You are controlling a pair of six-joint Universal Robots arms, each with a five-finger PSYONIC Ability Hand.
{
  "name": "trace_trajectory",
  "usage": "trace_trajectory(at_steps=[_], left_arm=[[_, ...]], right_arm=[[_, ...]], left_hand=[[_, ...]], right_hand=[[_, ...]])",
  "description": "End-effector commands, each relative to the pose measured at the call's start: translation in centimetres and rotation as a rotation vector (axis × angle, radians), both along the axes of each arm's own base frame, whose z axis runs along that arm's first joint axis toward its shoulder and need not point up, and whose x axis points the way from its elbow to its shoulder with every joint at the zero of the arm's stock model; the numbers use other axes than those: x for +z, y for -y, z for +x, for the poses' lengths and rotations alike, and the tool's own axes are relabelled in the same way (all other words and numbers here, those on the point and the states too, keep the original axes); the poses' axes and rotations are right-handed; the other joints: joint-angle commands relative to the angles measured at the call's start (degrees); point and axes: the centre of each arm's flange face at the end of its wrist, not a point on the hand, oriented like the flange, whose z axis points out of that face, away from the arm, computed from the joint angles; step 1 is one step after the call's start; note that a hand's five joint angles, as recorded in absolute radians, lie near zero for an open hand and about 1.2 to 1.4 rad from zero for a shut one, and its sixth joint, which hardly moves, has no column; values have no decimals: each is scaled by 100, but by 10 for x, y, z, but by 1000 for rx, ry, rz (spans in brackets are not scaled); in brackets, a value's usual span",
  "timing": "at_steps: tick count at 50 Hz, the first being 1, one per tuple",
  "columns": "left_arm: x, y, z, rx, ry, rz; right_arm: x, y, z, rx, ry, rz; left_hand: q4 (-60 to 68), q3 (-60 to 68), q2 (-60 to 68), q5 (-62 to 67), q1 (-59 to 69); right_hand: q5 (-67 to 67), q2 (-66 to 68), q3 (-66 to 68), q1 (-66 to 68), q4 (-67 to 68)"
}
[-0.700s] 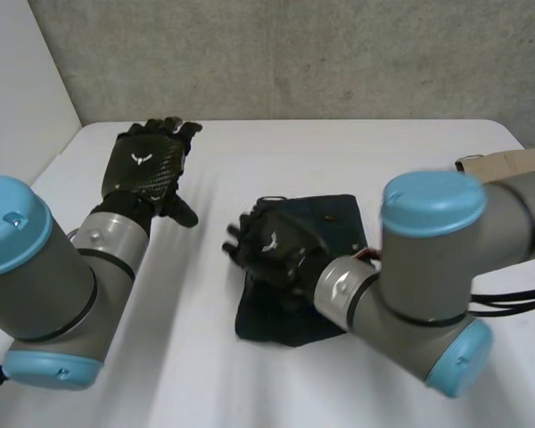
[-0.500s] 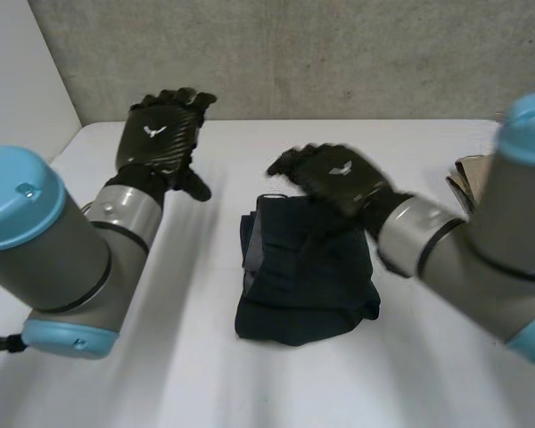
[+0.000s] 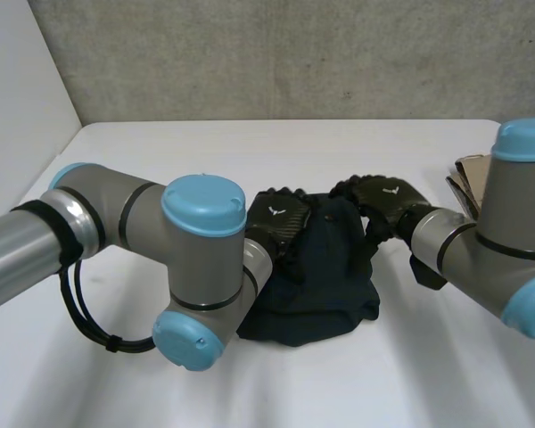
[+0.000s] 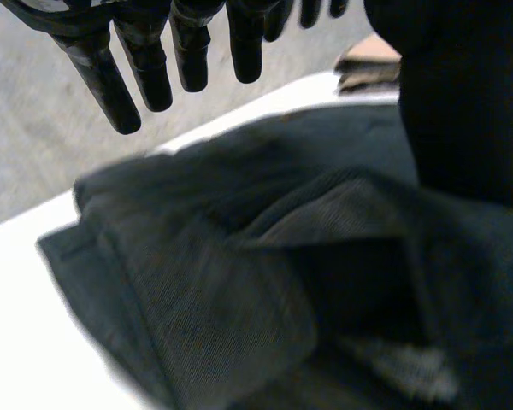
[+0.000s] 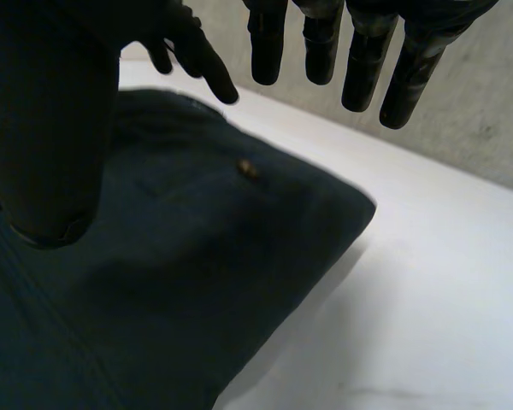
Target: Fold the laundry.
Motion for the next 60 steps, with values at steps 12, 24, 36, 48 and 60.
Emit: trace_trajectory(at_steps=[12,24,36,48,60], left_arm=[[-17,8,23,121,108,52],[-30,12,37,130,193,55],[-34,13,38,115,212,46],[34,7,34,51,66,-53],[120,-29,58,-91,-89,-163]], right_arm=[[-45,10,10,34,-83,51],[-62,11,13,73,-139,29],[-65,10,19,96,-200,-43],[-3,5,7,13,-131,-182],[34,-28,-20,-127,-36,-195]], left_hand=[[149,88,136,44,211],[166,105,153,61,228],[149,88,136,44,211],[31,-30,18,-73,94],[-70,-131,-83,-174,-7]], right_hand=[[-350,-254,-232,-161,-336],[-350,-254,-232,-161,-336],[-350,-254,-232,-161,-336],[-350,-254,-232,-161,-336],[-350,-254,-232,-161,-336]])
